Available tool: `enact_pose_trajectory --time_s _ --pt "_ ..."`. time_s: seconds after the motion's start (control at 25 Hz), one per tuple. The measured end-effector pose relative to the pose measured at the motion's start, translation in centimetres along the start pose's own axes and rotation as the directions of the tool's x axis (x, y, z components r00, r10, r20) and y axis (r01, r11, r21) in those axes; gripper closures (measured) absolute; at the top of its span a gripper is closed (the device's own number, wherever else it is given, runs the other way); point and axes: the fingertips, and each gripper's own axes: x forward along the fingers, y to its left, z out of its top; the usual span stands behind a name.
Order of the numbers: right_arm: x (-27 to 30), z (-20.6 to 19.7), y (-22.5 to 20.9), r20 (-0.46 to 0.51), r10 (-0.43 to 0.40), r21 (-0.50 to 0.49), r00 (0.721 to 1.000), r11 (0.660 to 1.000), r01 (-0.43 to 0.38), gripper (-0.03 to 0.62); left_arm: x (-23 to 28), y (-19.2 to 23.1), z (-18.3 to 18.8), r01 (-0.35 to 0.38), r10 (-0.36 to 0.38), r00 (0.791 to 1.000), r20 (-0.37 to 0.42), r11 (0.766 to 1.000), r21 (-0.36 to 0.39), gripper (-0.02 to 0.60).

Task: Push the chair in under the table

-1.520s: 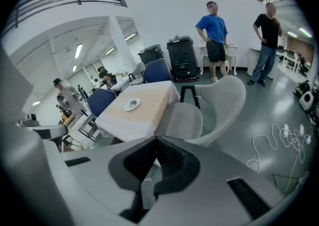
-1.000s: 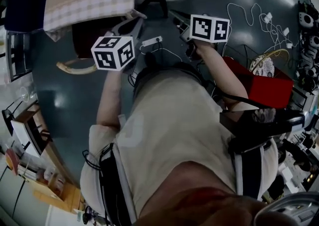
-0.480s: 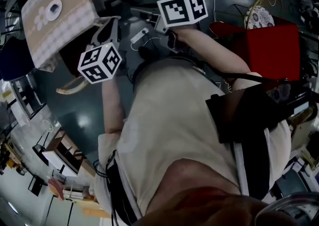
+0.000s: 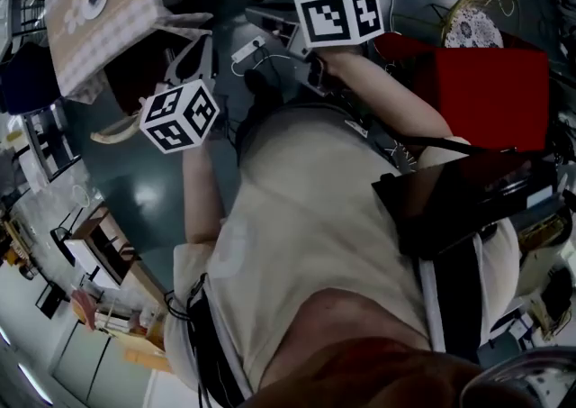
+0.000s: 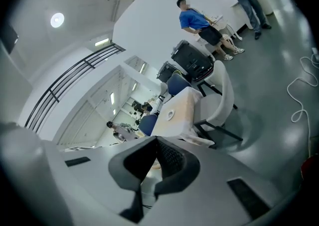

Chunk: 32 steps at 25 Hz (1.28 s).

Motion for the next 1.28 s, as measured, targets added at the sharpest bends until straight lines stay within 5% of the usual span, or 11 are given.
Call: enact_pose_trajectory --time_s 0.32,0.56,0.92,1.28 --pt "-0.8 -3.5 0.4 -0.076 0.080 -0.064 0.994 0.994 -0.085 0.582 -1.6 -2.9 -3.2 -0.027 0.029 0.998 -0.059 0.999 0.036 0.574" --pt "-0.2 -5.8 1.5 -0.101 0.081 -0.049 0.992 0.995 -0.086 0.582 -3.4 -2.2 -2.6 -0.030 0.030 1.000 -0.002 1.000 0.007 0.574" --pt "2.9 -7.4 5.7 -0.079 0.039 -0.098 0.996 0.994 -0.047 0.582 -9.2 2.3 0.4 -0.026 0.022 0.989 0.143 0.999 0.023 0.574" --pt "7.7 -11.4 10.2 -0.056 -0.034 -0.099 0.998 0.995 0.028 0.582 -13.6 8.6 -1.6 0.042 -0.047 0.987 0.154 0.998 0.038 0.574"
